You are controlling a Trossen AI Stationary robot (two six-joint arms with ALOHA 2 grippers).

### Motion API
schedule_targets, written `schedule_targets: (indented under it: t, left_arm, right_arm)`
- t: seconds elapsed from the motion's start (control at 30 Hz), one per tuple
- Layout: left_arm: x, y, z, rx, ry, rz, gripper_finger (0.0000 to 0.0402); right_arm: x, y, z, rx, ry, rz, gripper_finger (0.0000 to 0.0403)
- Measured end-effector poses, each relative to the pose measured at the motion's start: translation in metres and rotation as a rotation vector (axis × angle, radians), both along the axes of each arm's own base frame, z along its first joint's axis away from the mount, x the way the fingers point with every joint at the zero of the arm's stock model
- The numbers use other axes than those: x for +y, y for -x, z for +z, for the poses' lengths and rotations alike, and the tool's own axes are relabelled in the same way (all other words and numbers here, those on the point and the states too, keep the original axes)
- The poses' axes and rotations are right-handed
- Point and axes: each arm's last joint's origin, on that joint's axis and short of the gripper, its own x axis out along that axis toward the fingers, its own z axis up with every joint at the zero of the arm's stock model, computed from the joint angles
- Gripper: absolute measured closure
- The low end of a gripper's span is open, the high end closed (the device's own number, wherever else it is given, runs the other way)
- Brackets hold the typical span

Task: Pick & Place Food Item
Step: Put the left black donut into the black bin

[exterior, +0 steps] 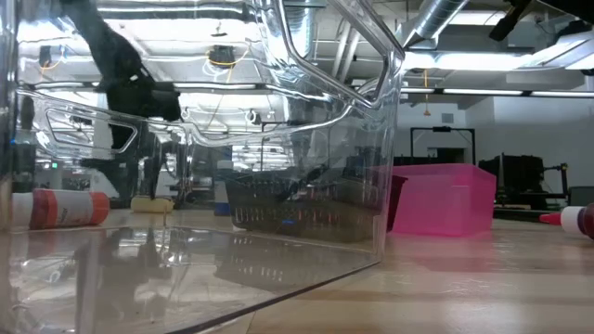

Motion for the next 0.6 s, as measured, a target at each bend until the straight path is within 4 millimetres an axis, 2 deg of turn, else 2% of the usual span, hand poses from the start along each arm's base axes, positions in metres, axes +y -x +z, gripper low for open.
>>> schedule_targets:
  t: [0.17,0.33,0.6]
  left_arm:
    - [-0.007,0.004,-0.01,0.012,0.013,-0.024,0.019]
    - [-0.008,0.002,-0.001,-0.024,-0.042,-0.047,0.019]
    - [-0.01,0.004,0.011,-0.055,-0.107,0.017,0.019]
  right_arm:
    - [0.0,0.0,0.0,-0.001,-0.002,0.001,0.0321]
    - [0.0,0.0,0.0,-0.001,-0.017,-0.008,0.0321]
    - [0.0,0.0,0.0,0.001,-0.013,-0.012,0.0321]
